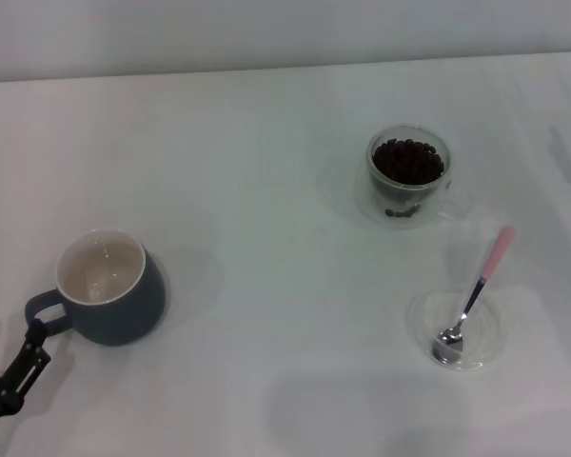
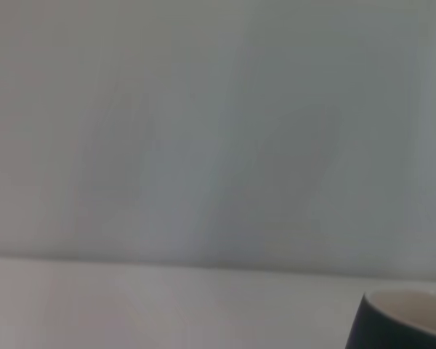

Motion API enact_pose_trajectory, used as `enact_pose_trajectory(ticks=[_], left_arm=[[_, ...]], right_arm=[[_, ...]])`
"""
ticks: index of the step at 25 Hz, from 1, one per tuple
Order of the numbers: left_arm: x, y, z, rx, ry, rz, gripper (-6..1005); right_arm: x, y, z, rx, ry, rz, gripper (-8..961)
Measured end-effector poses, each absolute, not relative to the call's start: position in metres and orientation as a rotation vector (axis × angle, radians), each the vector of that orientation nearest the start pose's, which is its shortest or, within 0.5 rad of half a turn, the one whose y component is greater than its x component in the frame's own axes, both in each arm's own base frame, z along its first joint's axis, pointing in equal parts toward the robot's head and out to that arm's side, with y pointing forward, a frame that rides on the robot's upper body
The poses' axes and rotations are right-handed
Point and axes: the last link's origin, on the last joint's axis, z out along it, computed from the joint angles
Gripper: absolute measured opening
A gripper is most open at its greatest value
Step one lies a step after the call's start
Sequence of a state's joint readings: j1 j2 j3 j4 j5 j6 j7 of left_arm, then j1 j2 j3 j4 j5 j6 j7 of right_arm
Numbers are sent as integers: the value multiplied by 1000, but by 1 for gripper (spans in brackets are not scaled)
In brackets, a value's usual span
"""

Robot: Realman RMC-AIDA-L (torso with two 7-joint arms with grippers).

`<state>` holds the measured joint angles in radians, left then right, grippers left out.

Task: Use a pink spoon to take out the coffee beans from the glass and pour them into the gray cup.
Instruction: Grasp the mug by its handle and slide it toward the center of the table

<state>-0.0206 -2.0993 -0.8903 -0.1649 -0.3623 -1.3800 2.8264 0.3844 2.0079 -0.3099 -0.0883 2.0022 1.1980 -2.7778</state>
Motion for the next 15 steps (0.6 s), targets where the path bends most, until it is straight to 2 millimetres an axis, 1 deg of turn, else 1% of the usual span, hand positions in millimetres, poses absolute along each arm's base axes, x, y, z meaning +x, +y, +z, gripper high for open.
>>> enact_pose_trajectory(ticks=[7,9,12,15], left_arm=[[-369,179,-58,-1809,-749,-699,889],[-371,185,-59,-1819,-755,-682,889],[-369,192,-59,-1828,-749,-684,889],[-368,194,-60,-1833,-740,-685,888]], right_arm=[[394,307,55,-1519,582,592,740],[394,306,53,-1520,587,596,740],[394,305,52,-1522,592,599,740],[393,306,51,-1522,592,600,741]])
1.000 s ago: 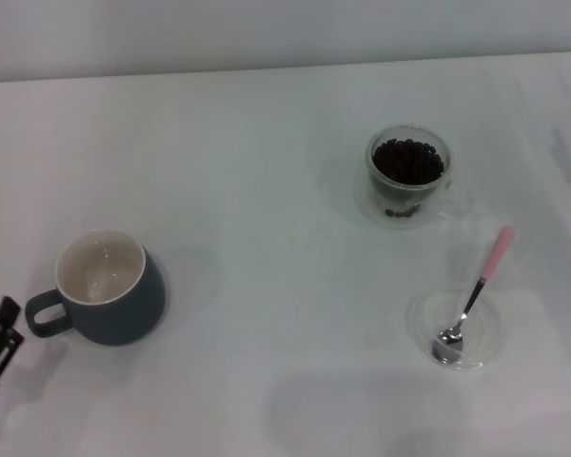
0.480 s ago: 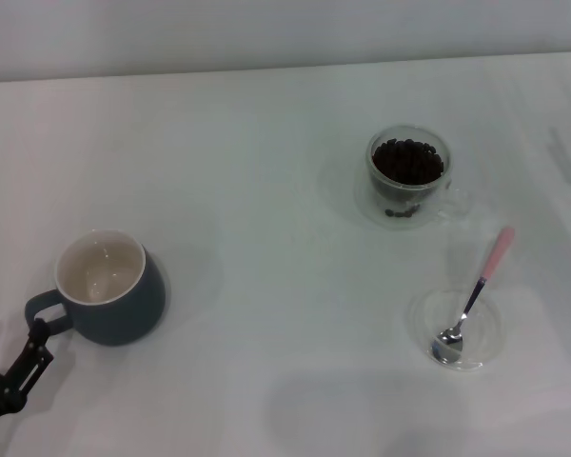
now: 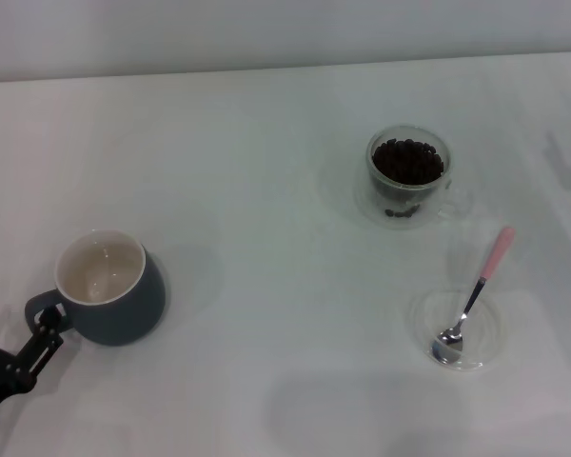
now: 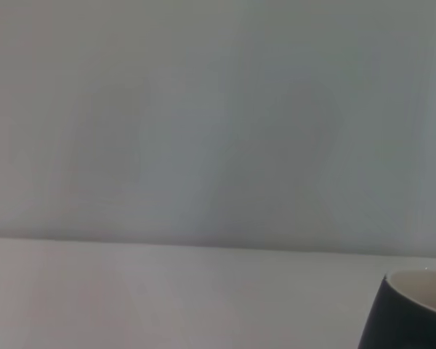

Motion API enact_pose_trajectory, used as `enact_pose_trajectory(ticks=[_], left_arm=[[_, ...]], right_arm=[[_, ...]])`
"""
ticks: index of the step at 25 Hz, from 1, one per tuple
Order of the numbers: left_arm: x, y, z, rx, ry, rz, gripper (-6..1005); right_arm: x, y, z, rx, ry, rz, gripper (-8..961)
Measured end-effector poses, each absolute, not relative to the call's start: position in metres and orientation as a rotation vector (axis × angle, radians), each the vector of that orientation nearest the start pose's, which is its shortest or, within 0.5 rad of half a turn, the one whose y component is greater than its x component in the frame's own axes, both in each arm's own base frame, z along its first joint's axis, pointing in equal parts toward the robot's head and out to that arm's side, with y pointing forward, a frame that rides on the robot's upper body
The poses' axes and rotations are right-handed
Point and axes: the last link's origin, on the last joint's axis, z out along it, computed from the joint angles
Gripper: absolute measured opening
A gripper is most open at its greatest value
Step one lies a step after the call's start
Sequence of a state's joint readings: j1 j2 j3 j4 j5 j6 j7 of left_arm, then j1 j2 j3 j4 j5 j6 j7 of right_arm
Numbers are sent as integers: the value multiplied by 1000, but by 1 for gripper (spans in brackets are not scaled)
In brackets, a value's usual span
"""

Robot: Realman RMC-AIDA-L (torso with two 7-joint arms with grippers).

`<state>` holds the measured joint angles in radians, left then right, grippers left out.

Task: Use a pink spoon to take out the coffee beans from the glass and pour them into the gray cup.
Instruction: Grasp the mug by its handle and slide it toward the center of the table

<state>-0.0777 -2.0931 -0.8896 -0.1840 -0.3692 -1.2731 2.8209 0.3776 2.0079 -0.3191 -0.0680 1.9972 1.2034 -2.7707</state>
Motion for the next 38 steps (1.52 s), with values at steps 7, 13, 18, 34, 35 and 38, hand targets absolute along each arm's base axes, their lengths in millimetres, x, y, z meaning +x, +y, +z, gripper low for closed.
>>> enact_pose_trajectory(ticks=[7,13,18,34,35,38], left_arm=[[-367,195,-60,-1835,-738,-685,816],[-368,196,-61,-1837,-747,-674,730],[-368,200,-62,-1837,-752,-665,472],[-363,204,-65,-1858,-740,-687,376],[-362,202,-66,-1862,-743,-687,365],[-362,200,-67,-1866,-747,-689,332]], right_arm=[[393,305,51,-1523,591,597,741],[392,307,50,-1527,590,598,741],[393,307,49,-1530,594,594,741],[400,298,56,-1495,598,590,740],[400,298,56,-1494,599,590,741],[400,298,56,-1494,599,590,741]])
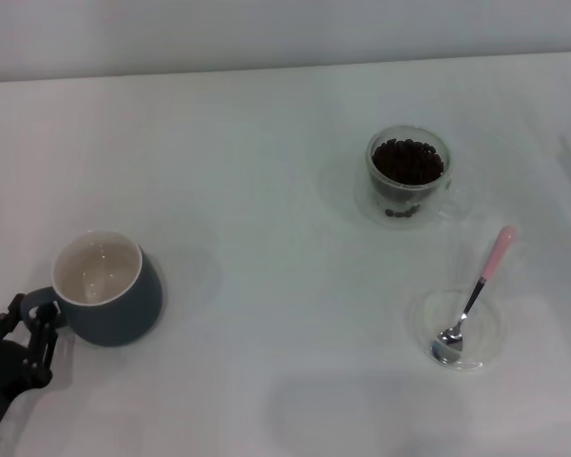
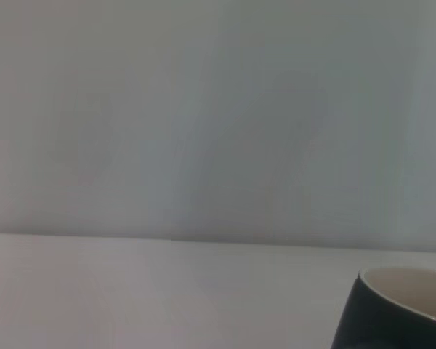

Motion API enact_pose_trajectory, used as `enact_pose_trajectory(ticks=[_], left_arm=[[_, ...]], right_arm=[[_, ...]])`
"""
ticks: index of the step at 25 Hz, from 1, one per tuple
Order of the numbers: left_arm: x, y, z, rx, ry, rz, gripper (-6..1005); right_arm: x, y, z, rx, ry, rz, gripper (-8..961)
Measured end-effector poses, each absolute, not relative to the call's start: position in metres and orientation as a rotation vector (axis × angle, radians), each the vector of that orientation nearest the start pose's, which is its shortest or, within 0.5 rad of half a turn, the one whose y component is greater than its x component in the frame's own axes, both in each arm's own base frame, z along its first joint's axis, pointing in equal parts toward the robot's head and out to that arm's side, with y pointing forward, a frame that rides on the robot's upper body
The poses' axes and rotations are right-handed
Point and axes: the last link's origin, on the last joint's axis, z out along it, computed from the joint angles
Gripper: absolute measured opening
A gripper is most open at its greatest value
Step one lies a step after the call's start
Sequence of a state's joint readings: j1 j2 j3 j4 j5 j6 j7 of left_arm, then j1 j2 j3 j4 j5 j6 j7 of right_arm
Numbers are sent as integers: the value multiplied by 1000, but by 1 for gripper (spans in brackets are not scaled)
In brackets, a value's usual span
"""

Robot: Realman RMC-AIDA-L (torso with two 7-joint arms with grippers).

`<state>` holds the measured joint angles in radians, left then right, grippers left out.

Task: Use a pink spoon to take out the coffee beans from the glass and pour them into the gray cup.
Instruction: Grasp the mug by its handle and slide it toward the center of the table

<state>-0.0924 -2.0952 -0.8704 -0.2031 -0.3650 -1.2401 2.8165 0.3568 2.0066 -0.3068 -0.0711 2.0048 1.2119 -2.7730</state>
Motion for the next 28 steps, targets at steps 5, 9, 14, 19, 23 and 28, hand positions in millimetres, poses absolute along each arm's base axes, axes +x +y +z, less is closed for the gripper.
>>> enact_pose_trajectory(ticks=[5,9,14,19,23,28], left_arm=[[-364,195,-68,-1863,-760,-683,291],[-364,195,-69,-1861,-765,-682,272],[-363,197,-68,-1860,-762,-683,249],[-364,202,-66,-1850,-763,-678,186],[-361,210,-65,-1857,-745,-686,186],[-352,222,-66,-1887,-707,-710,186]], right_arm=[[399,299,55,-1496,596,590,741],[399,300,54,-1501,598,588,741],[398,300,52,-1507,602,590,741],[399,296,50,-1503,616,594,740],[400,296,50,-1501,619,594,740],[397,299,50,-1506,612,600,740]])
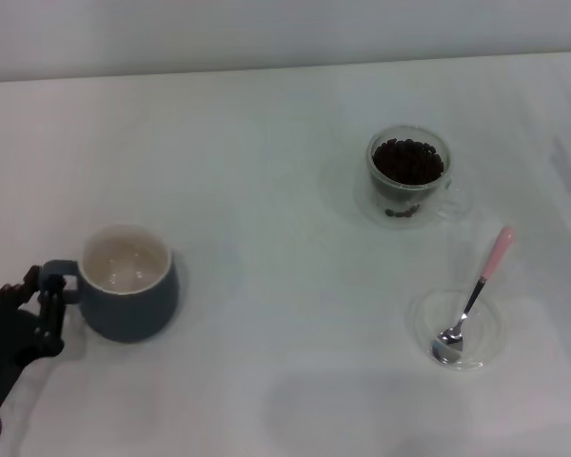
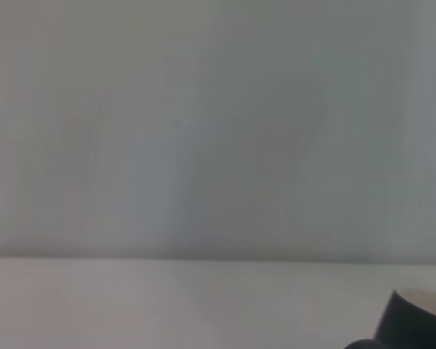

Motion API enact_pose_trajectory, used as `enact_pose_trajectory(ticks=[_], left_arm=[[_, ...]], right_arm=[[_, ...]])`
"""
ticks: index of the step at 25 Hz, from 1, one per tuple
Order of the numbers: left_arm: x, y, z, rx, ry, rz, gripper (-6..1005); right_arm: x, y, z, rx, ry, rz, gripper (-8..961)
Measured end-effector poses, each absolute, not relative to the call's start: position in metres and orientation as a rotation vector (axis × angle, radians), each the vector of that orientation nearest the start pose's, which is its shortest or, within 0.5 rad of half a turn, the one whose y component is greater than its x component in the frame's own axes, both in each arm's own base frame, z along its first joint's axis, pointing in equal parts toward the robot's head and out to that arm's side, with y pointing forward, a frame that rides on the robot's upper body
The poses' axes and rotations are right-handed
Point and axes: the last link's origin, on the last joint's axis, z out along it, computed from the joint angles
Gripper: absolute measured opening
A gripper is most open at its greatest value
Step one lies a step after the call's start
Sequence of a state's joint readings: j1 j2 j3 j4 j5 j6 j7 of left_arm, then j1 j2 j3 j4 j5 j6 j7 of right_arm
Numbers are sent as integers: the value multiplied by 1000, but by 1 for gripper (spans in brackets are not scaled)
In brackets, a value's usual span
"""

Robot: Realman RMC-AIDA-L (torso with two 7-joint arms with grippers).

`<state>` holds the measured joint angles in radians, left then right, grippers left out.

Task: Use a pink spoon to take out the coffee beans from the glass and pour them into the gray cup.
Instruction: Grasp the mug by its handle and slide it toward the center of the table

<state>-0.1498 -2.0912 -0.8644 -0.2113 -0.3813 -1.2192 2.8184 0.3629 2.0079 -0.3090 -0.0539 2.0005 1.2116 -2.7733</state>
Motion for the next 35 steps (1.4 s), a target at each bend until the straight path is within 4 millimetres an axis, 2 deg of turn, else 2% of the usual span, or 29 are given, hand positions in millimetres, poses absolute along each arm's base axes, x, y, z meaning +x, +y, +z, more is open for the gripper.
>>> enact_pose_trajectory(ticks=[8,19,35], left_arm=[[-325,252,-73,-1964,-625,-773,187],[-291,276,-108,-2198,-602,-739,186],[-283,275,-122,-2310,-564,-696,185]], right_arm=[[393,304,50,-1513,598,609,740],[392,305,50,-1512,598,612,740],[389,308,49,-1530,582,613,741]])
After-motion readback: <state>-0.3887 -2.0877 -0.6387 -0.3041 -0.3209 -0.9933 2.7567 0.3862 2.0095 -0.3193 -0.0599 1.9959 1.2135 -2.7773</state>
